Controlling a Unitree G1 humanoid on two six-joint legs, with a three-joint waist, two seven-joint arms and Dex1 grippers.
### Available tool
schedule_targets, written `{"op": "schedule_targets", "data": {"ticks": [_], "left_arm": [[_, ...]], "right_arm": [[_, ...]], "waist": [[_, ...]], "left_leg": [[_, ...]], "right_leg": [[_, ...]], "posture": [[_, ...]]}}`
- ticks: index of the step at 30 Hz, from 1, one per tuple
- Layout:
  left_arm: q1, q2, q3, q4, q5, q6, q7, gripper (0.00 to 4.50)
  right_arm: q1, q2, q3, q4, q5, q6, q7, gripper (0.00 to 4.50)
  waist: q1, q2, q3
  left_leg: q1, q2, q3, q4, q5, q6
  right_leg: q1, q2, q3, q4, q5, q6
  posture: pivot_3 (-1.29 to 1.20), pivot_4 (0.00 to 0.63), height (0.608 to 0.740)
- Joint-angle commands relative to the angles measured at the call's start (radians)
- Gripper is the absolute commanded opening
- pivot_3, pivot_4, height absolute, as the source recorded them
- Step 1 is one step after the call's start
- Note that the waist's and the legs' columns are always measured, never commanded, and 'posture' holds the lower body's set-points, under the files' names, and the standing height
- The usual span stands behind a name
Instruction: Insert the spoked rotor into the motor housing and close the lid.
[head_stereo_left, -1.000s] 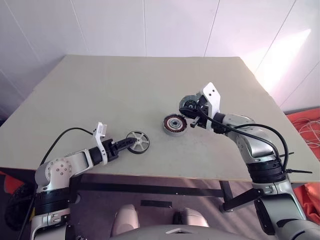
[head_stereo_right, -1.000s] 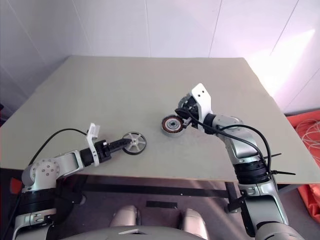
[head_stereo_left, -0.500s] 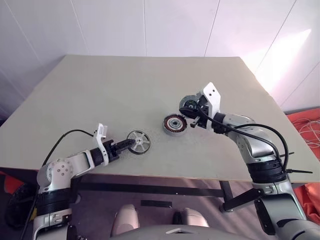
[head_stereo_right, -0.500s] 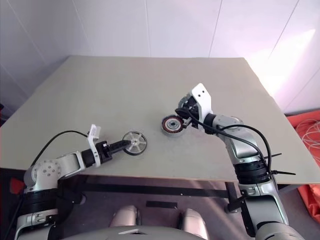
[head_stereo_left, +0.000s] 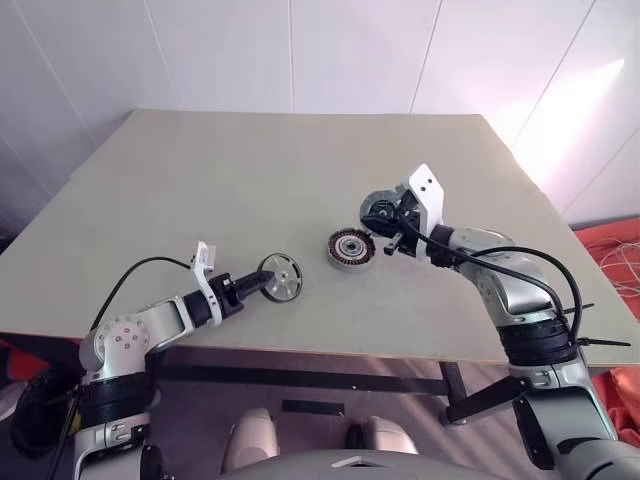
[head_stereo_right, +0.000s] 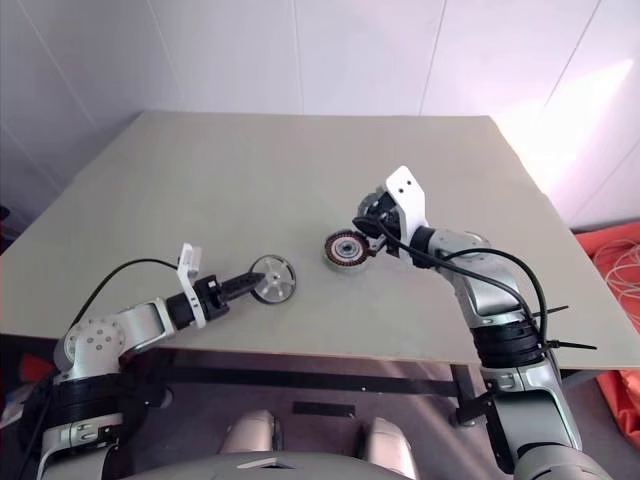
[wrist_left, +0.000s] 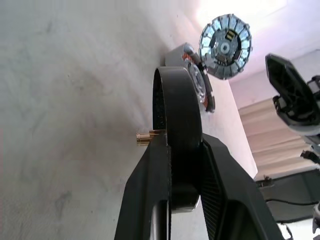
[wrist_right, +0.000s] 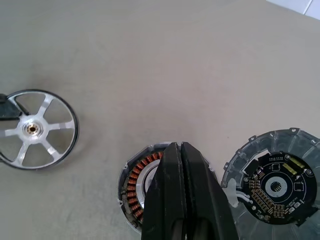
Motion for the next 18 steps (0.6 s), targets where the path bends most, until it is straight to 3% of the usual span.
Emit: {"op": "schedule_targets", "data": {"ticks": [1, 11, 18], "left_arm": [[-0.068, -0.024, 0.057, 0.017, -0.083, 0.003, 0.027, 0.43], [-0.255, -0.132, 0.080, 0.209, -0.180, 0.019, 0.094, 0.43], [-0.382, -0.229, 0.052, 0.389, -0.150, -0.043, 0.064, 0.43]], "right_arm": [[0.041, -0.072, -0.028, -0.042, 0.016, -0.018, 0.065, 0.00], [0.240, -0.268, -0.086, -0.053, 0.024, -0.074, 0.208, 0.00], [0.294, -0.280, -0.122, -0.125, 0.059, -0.039, 0.209, 0.00]], "waist": [[0.007, 0.000, 0.000], [0.015, -0.001, 0.000], [0.026, -0.001, 0.000]], "left_leg": [[0.000, 0.000, 0.000, 0.000, 0.000, 0.000], [-0.003, -0.001, 0.000, 0.001, -0.003, 0.004], [-0.003, -0.002, 0.000, 0.002, -0.003, 0.005]], "right_leg": [[0.000, 0.000, 0.000, 0.000, 0.000, 0.000], [0.001, 0.000, 0.000, -0.003, -0.002, 0.003], [0.001, 0.000, 0.000, -0.004, -0.002, 0.004]], "posture": [[0.00, 0.000, 0.740], [0.00, 0.000, 0.740], [0.00, 0.000, 0.740]]}}
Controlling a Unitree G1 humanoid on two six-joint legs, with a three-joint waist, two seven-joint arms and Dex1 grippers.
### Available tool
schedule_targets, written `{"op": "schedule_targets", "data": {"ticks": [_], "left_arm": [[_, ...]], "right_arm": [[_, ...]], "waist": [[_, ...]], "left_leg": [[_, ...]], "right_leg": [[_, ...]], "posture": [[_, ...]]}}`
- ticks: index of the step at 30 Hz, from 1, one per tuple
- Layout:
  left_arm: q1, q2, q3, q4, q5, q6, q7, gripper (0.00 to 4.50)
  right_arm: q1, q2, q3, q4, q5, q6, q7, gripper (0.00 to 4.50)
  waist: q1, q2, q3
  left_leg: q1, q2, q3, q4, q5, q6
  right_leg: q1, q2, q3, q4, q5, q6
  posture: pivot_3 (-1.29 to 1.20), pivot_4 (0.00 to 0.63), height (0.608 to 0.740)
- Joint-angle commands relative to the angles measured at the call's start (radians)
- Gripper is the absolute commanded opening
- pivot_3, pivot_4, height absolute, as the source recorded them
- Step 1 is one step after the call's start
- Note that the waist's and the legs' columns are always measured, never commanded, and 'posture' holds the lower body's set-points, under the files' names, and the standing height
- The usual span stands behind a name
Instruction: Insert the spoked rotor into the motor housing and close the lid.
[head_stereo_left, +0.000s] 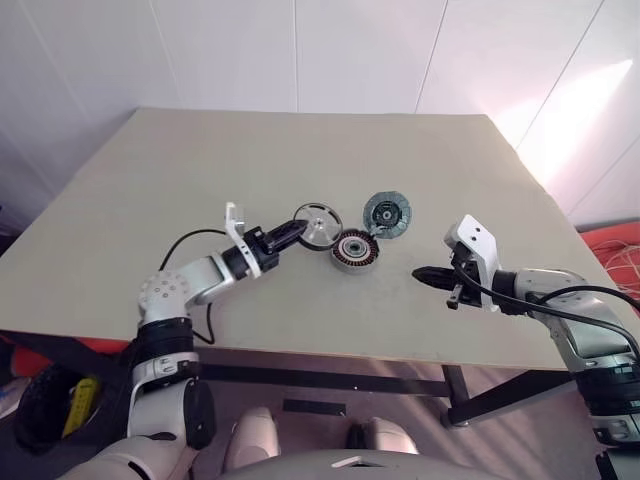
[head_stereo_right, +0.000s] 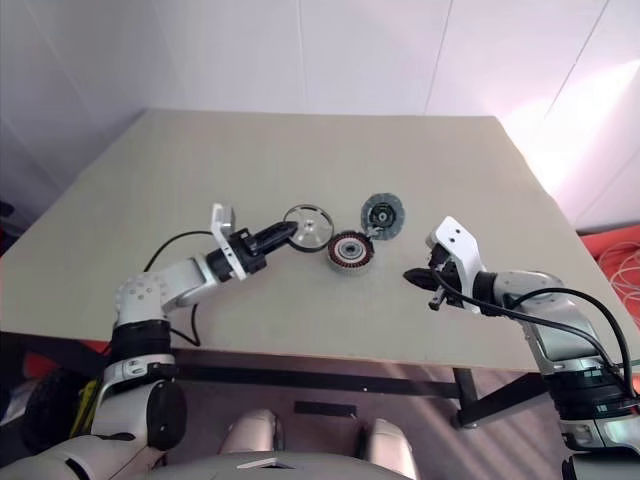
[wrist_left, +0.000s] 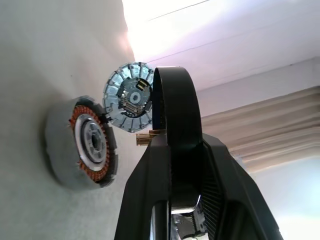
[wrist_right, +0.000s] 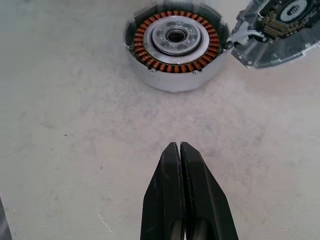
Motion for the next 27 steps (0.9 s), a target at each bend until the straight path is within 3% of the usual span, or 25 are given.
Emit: {"op": "schedule_targets", "data": {"ticks": [1, 12, 27], "left_arm": [[-0.065, -0.030, -0.009, 0.076, 0.007, -0.045, -0.032, 0.43], [-0.176, -0.099, -0.008, 0.355, 0.094, -0.146, -0.068, 0.43], [-0.212, -0.097, -0.021, 0.457, 0.196, -0.133, -0.121, 0.43]], "right_arm": [[0.013, -0.017, -0.047, -0.071, 0.030, 0.013, -0.006, 0.00], [0.029, -0.025, -0.061, -0.102, 0.048, 0.067, -0.034, 0.00], [0.022, -0.023, -0.055, -0.094, 0.042, 0.055, -0.066, 0.00]], "waist": [[0.006, 0.000, 0.000], [0.012, 0.000, 0.000], [0.014, 0.000, 0.000]], "left_leg": [[0.000, 0.000, 0.000, 0.000, 0.000, 0.000], [-0.005, -0.004, 0.000, 0.000, -0.003, 0.012], [-0.003, -0.005, 0.000, 0.000, -0.004, 0.013]], "right_leg": [[0.000, 0.000, 0.000, -0.001, 0.000, 0.001], [0.002, -0.003, 0.000, -0.011, 0.003, 0.005], [0.003, -0.004, 0.000, -0.011, 0.003, 0.006]], "posture": [[0.00, 0.000, 0.740], [0.00, 0.000, 0.740], [0.00, 0.000, 0.740]]}}
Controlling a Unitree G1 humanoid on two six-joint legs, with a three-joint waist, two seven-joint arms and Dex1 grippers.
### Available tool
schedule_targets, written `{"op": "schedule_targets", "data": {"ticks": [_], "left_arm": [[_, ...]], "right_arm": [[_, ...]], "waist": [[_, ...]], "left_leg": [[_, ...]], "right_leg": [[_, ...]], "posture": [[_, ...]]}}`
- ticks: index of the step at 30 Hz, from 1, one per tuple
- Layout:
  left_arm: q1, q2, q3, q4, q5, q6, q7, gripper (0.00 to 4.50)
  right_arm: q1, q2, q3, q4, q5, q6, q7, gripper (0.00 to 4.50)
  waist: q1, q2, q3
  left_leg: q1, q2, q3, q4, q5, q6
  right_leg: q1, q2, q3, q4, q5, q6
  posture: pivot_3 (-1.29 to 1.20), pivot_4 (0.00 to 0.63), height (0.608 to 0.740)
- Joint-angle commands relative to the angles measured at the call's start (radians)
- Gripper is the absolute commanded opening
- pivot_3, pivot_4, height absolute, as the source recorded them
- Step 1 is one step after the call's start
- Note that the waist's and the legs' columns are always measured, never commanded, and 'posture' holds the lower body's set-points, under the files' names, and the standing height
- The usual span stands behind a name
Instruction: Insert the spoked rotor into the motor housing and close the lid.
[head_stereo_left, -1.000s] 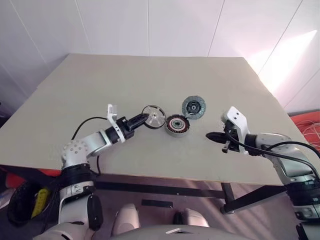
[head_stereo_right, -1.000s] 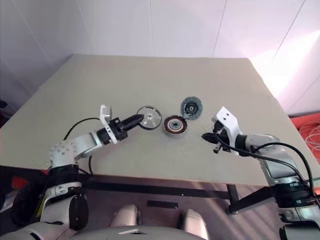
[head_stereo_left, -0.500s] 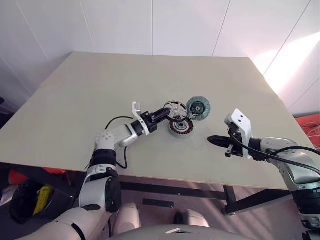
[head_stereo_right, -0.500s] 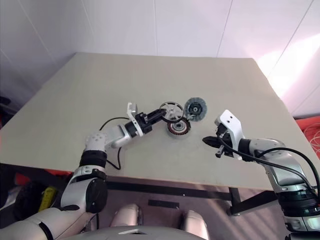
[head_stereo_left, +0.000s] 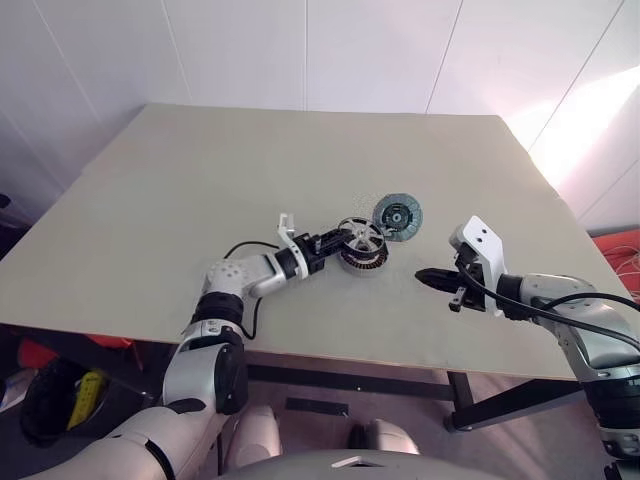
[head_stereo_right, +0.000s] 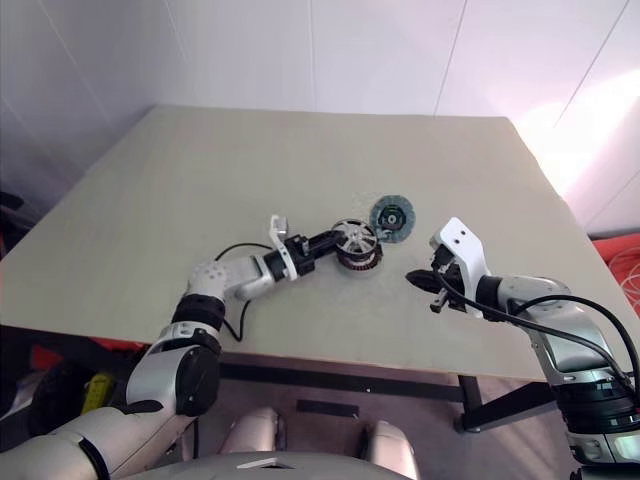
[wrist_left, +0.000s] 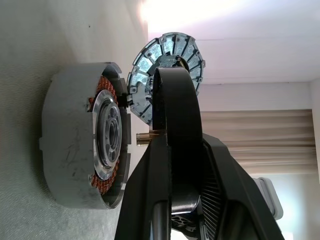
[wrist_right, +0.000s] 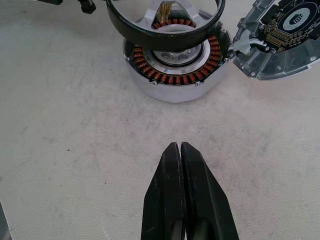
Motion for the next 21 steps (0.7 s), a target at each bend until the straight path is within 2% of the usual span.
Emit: {"op": "schedule_targets", "data": {"ticks": [1, 10, 21], "left_arm": [[-0.037, 0.003, 0.003, 0.002, 0.009, 0.004, -0.020, 0.43], [-0.046, -0.002, 0.000, 0.076, 0.072, -0.029, -0.051, 0.43], [-0.090, -0.002, 0.007, 0.172, 0.136, -0.082, -0.098, 0.43]], "right_arm": [[-0.020, -0.010, -0.026, -0.030, 0.007, -0.011, -0.004, 0.00], [-0.033, -0.009, -0.024, -0.043, 0.012, -0.002, -0.011, 0.00], [-0.041, -0.009, -0.023, -0.049, 0.014, 0.006, -0.020, 0.00]], "waist": [[0.000, 0.000, 0.000], [0.000, 0.000, 0.000], [0.005, 0.000, 0.000]], "left_leg": [[0.000, 0.000, 0.000, 0.000, 0.000, 0.000], [0.001, -0.001, 0.000, 0.000, 0.000, 0.000], [0.005, -0.002, 0.000, 0.000, -0.002, -0.002]], "right_leg": [[0.000, 0.000, 0.000, 0.000, 0.000, 0.000], [0.001, -0.001, 0.000, 0.000, 0.000, 0.000], [0.010, -0.002, 0.000, -0.001, 0.000, 0.001]], "posture": [[0.00, 0.000, 0.740], [0.00, 0.000, 0.740], [0.00, 0.000, 0.740]]}}
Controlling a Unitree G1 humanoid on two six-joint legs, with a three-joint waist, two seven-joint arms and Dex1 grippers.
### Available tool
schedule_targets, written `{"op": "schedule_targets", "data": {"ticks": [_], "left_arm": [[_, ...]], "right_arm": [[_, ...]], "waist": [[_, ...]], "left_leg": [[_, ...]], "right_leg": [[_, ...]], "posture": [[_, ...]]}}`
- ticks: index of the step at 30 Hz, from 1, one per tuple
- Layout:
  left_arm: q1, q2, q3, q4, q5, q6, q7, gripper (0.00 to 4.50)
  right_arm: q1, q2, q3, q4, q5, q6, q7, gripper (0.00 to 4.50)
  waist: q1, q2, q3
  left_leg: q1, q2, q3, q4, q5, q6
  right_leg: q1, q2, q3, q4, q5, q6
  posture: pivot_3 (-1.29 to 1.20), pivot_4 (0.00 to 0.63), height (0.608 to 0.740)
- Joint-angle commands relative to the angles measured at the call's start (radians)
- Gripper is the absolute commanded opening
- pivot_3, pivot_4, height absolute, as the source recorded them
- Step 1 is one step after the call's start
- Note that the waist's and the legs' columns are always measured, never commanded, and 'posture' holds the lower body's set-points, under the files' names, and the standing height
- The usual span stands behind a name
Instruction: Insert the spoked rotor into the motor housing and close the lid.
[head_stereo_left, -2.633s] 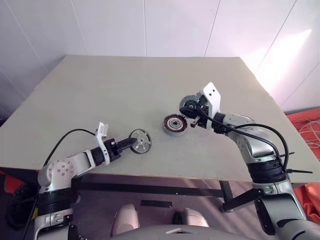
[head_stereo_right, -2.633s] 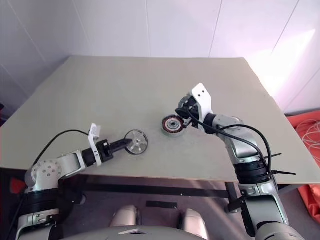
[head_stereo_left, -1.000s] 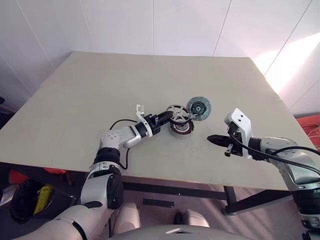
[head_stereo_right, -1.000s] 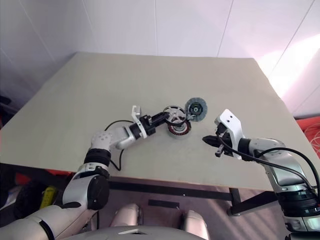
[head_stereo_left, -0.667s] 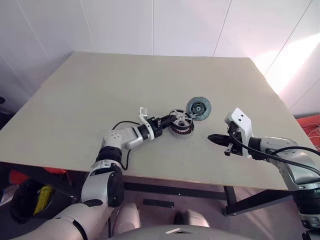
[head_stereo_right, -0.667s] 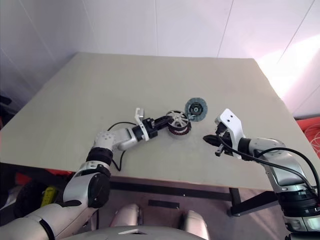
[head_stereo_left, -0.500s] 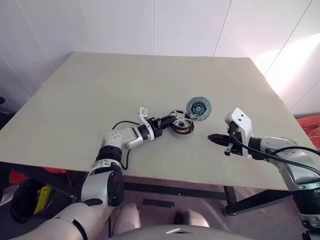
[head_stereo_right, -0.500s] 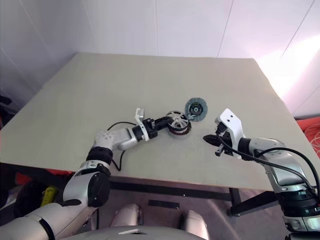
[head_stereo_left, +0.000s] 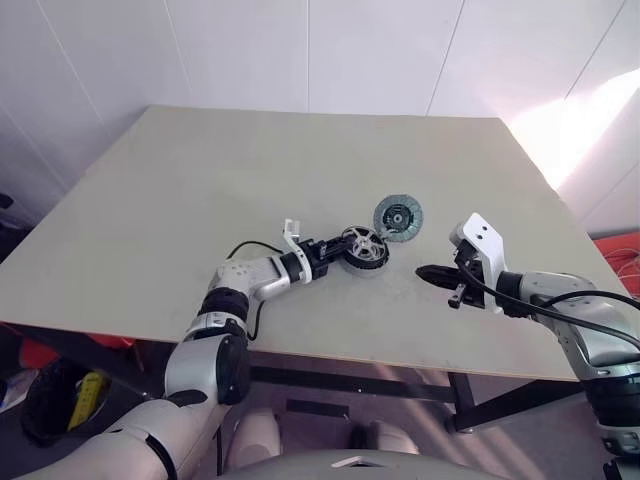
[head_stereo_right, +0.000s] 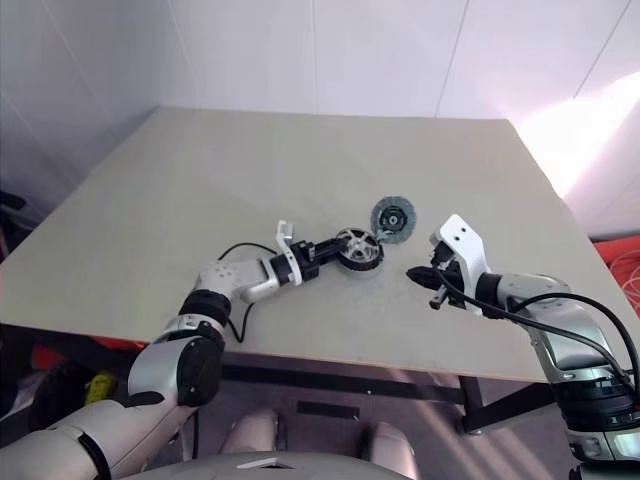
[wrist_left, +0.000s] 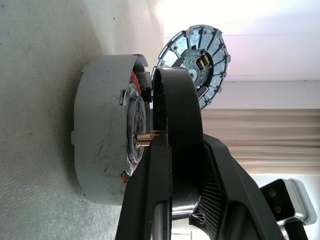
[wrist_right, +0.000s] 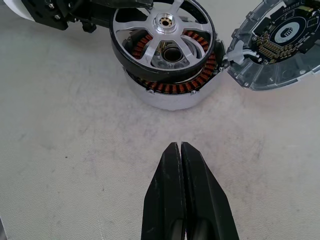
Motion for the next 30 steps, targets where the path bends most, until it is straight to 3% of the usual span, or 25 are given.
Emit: {"op": "schedule_targets", "data": {"ticks": [1, 30], "left_arm": [[-0.032, -0.001, 0.002, 0.029, 0.019, -0.024, -0.023, 0.43], [-0.074, -0.031, -0.001, 0.153, 0.130, -0.117, -0.083, 0.43]], "right_arm": [[-0.029, -0.009, -0.023, -0.047, 0.012, -0.003, -0.003, 0.00], [-0.040, -0.002, -0.023, -0.081, 0.026, 0.028, -0.023, 0.00]], "waist": [[0.003, 0.000, 0.000], [0.014, 0.001, -0.001]], "left_leg": [[0.000, 0.000, 0.000, 0.000, 0.000, 0.000], [0.003, -0.002, 0.000, -0.001, -0.001, 0.001]], "right_leg": [[0.001, 0.000, 0.000, 0.000, 0.000, 0.000], [0.004, -0.003, -0.001, -0.003, 0.000, 0.002]], "posture": [[0.00, 0.000, 0.740], [0.00, 0.000, 0.740]]}}
